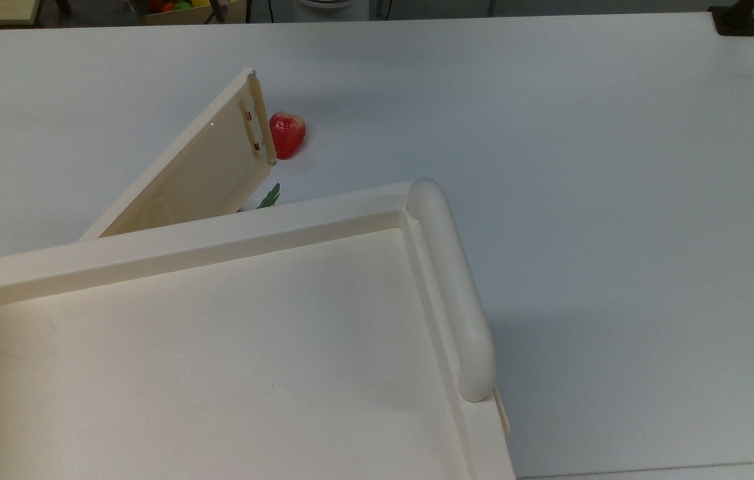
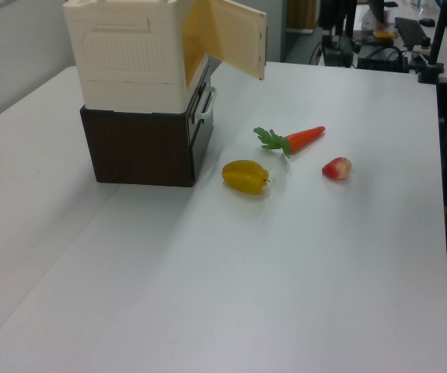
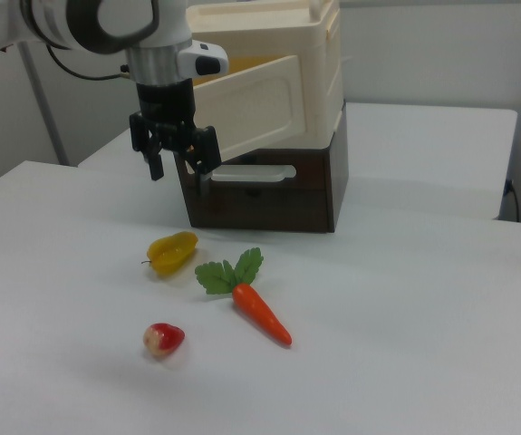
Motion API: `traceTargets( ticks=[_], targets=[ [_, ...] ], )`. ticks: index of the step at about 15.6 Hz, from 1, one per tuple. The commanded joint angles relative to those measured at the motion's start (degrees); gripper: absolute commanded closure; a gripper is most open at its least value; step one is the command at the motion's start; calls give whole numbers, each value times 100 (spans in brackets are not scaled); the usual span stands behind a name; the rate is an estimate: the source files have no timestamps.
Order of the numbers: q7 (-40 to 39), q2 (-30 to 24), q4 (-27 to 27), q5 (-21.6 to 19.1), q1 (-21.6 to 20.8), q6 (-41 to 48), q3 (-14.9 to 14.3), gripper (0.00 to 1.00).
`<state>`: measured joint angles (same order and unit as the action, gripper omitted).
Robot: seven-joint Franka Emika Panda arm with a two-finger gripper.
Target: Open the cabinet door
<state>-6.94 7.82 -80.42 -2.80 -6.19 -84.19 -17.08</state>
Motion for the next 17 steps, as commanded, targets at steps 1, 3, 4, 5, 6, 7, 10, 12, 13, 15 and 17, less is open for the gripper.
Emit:
traceTargets(
  ticks=[1,3,4,5,6,7,10,12,13,15,17],
  targets=[
    [-53,-176,-79,351,3,420,30,0],
    [-62,-272,-88,219,187,280,117,0],
    [-62,-290,-105,184,223,158,161,0],
    [-54,-299,-158,184,240,26,196,0],
    [-53,-308,-219,184,241,-62,197,0],
    [-53,-317,-281,184,241,-124,205,0],
    [-53,-553,-640,192,214,-492,197,0],
    [-53,-729,-974,219,153,-730,197,0],
    [-53,-825,-1150,219,170,-879,197,0],
    [-53,-923,-1318,201,267,-1056,205,0],
    [-53,-984,-1362,193,355,-1056,240,0]
  ],
)
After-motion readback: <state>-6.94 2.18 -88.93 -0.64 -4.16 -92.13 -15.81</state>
